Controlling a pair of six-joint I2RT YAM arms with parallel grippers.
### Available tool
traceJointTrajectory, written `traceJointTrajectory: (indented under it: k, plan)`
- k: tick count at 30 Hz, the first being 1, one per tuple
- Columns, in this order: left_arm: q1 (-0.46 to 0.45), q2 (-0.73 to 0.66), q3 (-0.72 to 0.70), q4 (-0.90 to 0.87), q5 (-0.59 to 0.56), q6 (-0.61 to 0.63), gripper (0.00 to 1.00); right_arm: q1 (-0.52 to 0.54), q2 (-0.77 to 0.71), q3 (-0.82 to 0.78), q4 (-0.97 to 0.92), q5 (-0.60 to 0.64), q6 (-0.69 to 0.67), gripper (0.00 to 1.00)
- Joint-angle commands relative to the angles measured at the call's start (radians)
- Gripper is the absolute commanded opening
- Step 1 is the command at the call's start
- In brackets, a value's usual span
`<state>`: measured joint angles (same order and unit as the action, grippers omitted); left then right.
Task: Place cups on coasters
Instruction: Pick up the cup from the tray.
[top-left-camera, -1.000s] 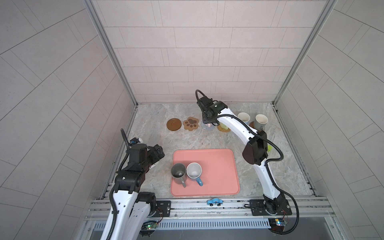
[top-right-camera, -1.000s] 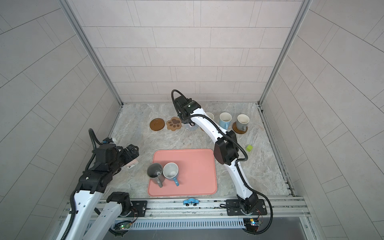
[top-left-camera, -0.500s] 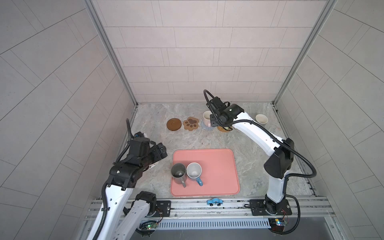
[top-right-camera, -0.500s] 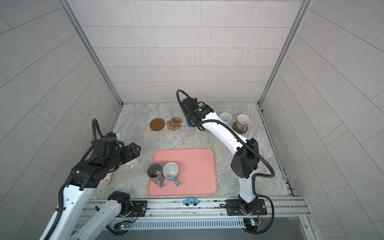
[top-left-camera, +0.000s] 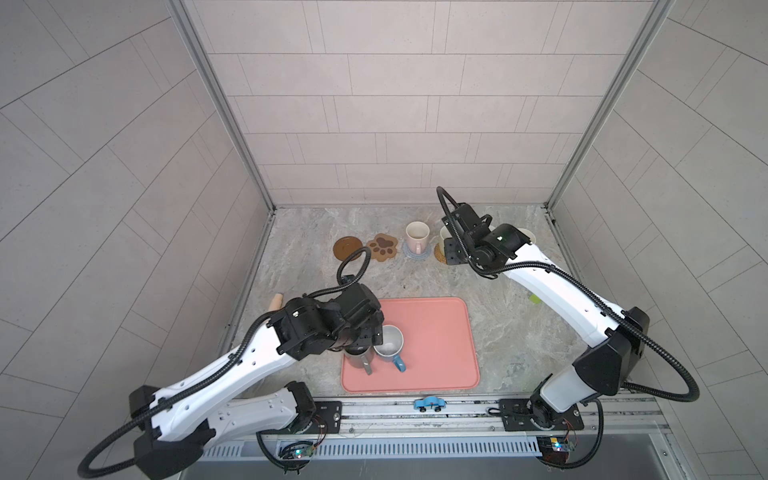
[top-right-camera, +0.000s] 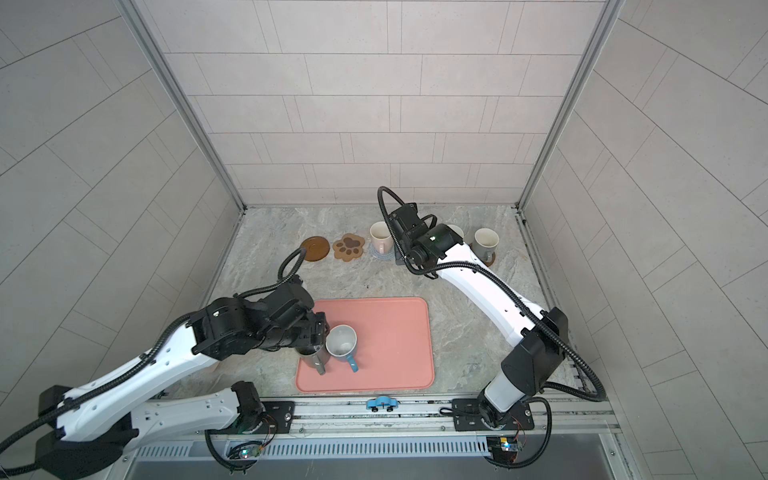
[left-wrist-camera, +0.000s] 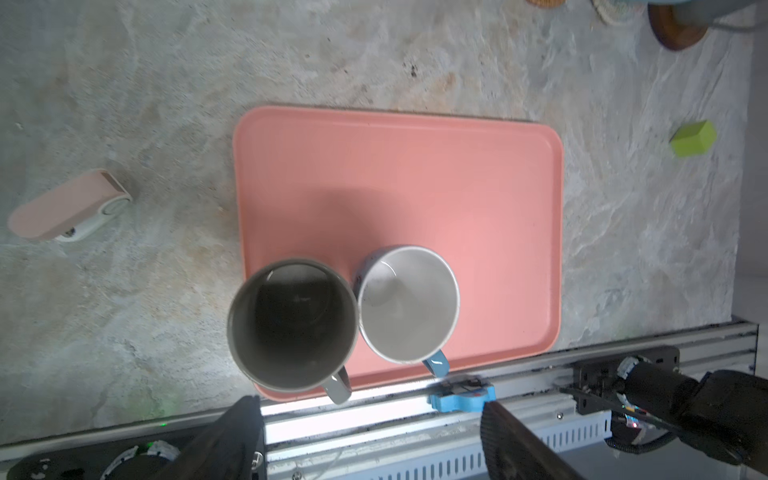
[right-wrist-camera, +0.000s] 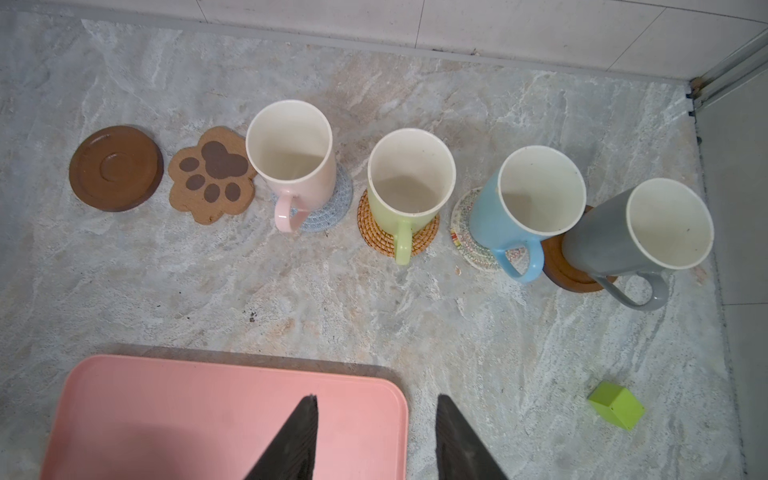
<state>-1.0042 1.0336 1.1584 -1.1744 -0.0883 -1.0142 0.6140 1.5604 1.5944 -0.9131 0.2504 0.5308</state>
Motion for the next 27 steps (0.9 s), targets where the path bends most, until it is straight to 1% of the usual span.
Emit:
traceJointTrajectory:
  k: [1,4,8,16,24,27]
  plan:
    - [-0.055,0.027,0.029,-0.095,0.007,-0.159,0.89,-0.014,-0.066,-0.047,0.023,-0.008,-0.008,0.49]
    - [-0.116,0.07,0.0,-0.078,0.031,-0.231,0.88,-0.042,-0.118,-0.099,0.042,-0.033,-0.013,0.49]
    - [-0.144,0.149,-0.006,-0.011,0.081,-0.244,0.88,-0.108,-0.195,-0.173,0.059,-0.1,-0.017,0.49]
    - [-0.167,0.278,0.017,0.049,0.142,-0.253,0.88,-0.155,-0.308,-0.253,0.083,-0.123,-0.032,0.5]
    - [-0.172,0.343,-0.009,0.124,0.199,-0.263,0.87,-0.175,-0.357,-0.286,0.083,-0.139,-0.038,0.5]
    - [-0.17,0.359,-0.023,0.139,0.198,-0.261,0.87,-0.184,-0.374,-0.302,0.082,-0.141,-0.038,0.5]
